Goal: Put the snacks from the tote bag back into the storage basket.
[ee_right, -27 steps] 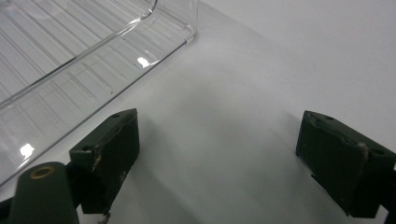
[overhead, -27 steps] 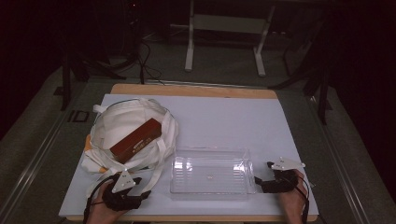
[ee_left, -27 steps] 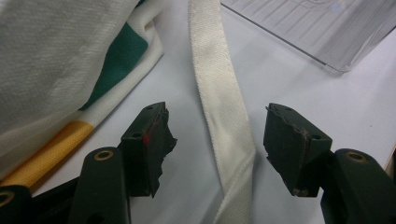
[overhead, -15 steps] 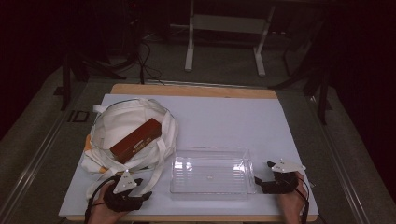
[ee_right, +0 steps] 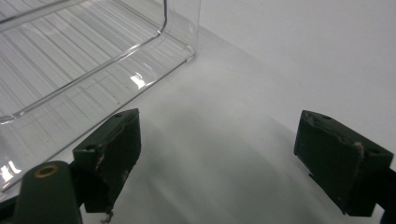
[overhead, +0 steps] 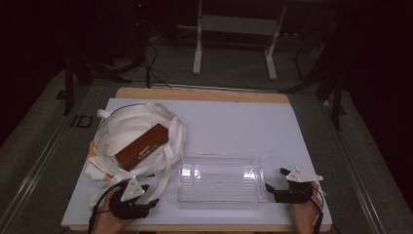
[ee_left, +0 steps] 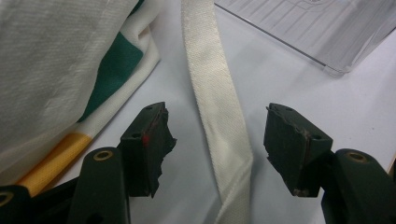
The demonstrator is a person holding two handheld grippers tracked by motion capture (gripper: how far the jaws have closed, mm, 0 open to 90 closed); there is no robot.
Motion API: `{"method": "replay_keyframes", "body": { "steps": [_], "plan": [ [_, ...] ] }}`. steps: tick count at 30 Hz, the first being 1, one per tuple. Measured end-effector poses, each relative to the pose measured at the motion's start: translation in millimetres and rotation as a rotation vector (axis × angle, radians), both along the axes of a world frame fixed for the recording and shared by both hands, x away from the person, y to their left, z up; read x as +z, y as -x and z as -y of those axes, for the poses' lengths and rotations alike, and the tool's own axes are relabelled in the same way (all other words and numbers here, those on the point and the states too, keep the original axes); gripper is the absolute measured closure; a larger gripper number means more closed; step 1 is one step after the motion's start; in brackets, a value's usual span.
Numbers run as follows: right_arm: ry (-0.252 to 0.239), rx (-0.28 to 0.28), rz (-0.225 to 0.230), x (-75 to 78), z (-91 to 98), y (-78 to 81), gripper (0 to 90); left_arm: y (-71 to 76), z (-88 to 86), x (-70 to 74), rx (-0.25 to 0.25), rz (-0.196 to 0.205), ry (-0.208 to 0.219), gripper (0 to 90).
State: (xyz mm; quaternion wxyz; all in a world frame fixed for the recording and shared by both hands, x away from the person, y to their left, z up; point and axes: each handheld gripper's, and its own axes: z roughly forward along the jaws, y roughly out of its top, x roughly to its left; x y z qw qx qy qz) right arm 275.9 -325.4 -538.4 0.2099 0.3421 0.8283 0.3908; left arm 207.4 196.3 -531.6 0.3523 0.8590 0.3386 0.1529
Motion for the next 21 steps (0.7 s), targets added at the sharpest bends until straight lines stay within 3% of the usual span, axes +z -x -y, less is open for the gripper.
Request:
{"method": "replay_keyframes", "body": {
  "steps": [5, 21],
  "plan": [
    [-0.005, -0.001, 0.011, 0.3, 0.3, 1.4, 14.8, -1.2, 2.2, 2.9, -0.018, 0.007, -0.019, 40.0],
    [-0.008, 0.004, 0.02, 0.6, 0.7, 2.5, 14.8, -2.5, 2.0, 13.4, -0.035, 0.018, -0.021, 40.2]
  ]
}}
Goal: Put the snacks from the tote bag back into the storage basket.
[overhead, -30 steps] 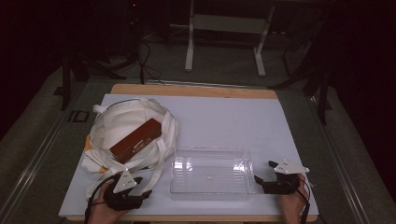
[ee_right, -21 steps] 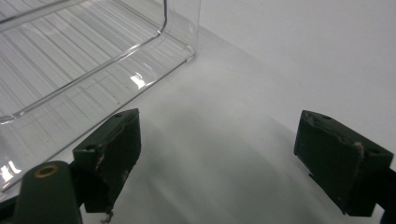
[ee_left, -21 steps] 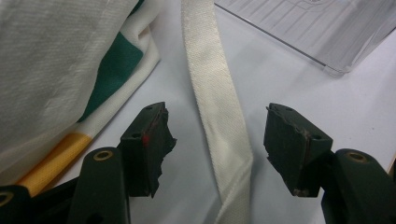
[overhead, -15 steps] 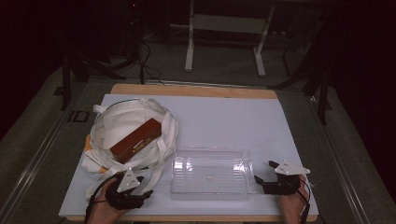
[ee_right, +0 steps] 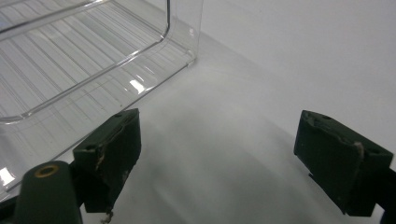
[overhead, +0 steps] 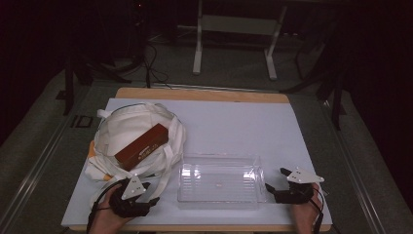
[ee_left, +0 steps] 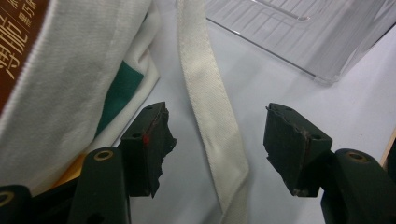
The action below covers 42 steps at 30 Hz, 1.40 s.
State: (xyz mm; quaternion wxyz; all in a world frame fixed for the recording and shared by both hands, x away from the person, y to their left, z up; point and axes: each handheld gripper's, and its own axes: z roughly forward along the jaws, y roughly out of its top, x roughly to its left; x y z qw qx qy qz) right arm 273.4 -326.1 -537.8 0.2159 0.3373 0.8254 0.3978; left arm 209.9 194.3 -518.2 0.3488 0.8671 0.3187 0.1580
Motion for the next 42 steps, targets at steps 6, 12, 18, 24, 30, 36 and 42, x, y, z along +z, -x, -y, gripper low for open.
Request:
{"method": "replay_keyframes", "body": {
  "steps": [6, 12, 18, 24, 30, 36, 42],
  "plan": [
    [0.003, 0.003, -0.002, -0.1, -0.4, -0.3, 14.8, -0.5, -2.8, 4.2, 0.003, 0.004, 0.002, 40.4],
    [0.008, 0.006, -0.002, -0.2, -0.8, -0.2, 14.8, -1.0, -5.3, 6.8, -0.002, 0.005, 0.001, 40.6],
    [0.009, 0.009, -0.002, -0.2, -1.0, 0.0, 14.8, -1.4, -5.8, 8.2, -0.01, 0.001, -0.006, 41.1],
    [0.008, 0.012, -0.002, -0.2, -0.9, -0.1, 14.8, -2.6, -4.7, 12.9, -0.021, 0.006, -0.011, 41.3],
    [0.015, 0.014, -0.003, -0.3, -1.5, -0.2, 14.8, -3.4, -5.3, 18.2, -0.029, 0.011, -0.021, 41.2],
    [0.015, 0.014, -0.004, -0.3, -1.6, -0.1, 14.7, -4.0, -6.9, 22.9, -0.031, 0.018, -0.015, 41.3],
    [0.02, 0.017, -0.006, -0.5, -2.1, -0.4, 14.8, -3.0, -8.2, 28.7, -0.04, 0.035, -0.01, 42.0]
  ]
}}
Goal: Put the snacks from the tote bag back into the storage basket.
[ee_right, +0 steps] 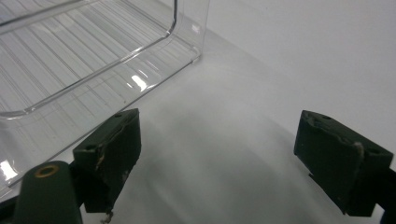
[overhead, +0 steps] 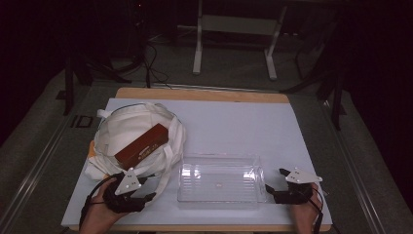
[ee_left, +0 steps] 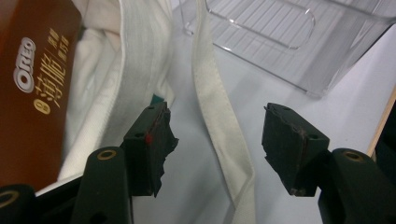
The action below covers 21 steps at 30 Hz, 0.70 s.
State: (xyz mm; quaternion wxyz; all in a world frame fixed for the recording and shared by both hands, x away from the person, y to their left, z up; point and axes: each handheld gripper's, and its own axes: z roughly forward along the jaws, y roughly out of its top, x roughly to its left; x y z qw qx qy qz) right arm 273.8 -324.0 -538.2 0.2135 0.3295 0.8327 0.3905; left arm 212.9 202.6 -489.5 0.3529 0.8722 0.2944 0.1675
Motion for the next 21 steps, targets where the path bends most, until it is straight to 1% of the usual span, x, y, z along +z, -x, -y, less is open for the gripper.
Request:
{"method": "replay_keyframes", "body": {
  "steps": [6, 11, 21],
  "plan": [
    [0.0, 0.001, 0.0, 0.0, 0.0, -0.1, 14.8, -1.0, -0.5, 3.9, -0.014, 0.007, 0.01, 44.9],
    [0.01, 0.005, 0.001, -0.4, -0.8, -0.4, 14.8, -1.1, -1.3, 7.7, -0.029, 0.017, 0.015, 53.0],
    [0.011, 0.005, -0.003, -0.4, -1.0, -0.3, 14.8, -3.5, -5.3, 14.7, -0.035, 0.034, 0.026, 62.8]
  ]
}}
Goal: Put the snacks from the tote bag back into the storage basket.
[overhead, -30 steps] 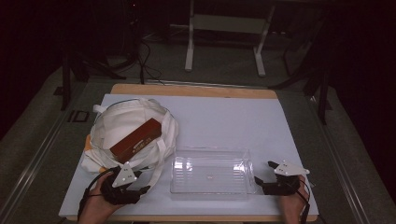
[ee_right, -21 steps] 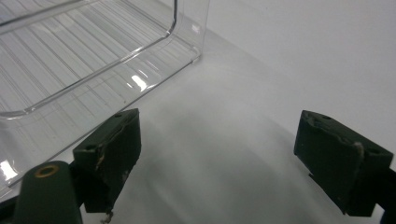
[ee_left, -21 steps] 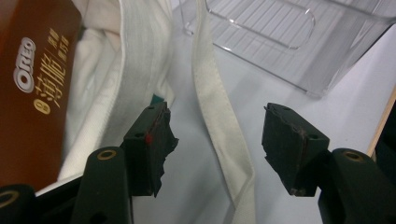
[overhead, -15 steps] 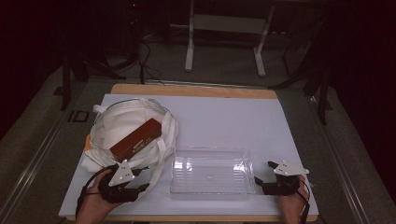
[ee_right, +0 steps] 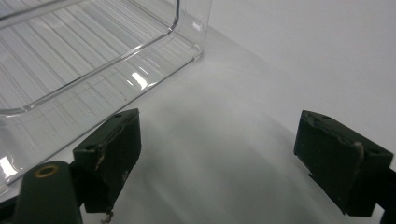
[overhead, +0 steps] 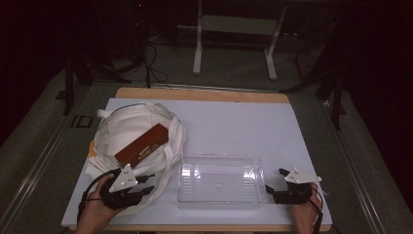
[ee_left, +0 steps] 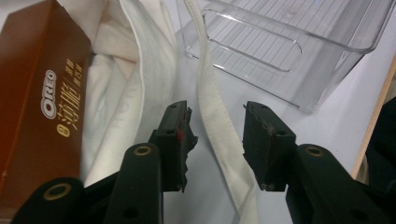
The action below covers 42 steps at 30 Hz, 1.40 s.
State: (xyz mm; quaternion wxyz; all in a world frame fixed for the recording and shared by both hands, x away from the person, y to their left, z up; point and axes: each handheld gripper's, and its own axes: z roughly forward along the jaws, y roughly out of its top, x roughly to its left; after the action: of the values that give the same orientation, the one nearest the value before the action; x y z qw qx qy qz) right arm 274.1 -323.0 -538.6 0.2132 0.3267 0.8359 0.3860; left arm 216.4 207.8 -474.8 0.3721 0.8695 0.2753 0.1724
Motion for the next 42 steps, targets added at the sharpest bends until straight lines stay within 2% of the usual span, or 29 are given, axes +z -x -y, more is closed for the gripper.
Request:
{"method": "replay_keyframes", "body": {
  "steps": [10, 29, 42],
  "plan": [
    [0.0, -0.001, -0.001, 0.0, -0.3, 0.1, 14.8, -4.1, -8.5, 6.1, 0.0, 0.017, 0.032, 67.4],
    [0.002, -0.001, -0.002, -0.1, -0.4, 0.1, 14.8, -12.4, -22.9, 16.0, 0.032, 0.026, 0.043, 67.3],
    [0.003, -0.001, -0.003, -0.1, -0.4, 0.1, 14.8, -32.1, -33.6, 26.0, 0.063, 0.024, 0.039, 63.3]
  ]
}}
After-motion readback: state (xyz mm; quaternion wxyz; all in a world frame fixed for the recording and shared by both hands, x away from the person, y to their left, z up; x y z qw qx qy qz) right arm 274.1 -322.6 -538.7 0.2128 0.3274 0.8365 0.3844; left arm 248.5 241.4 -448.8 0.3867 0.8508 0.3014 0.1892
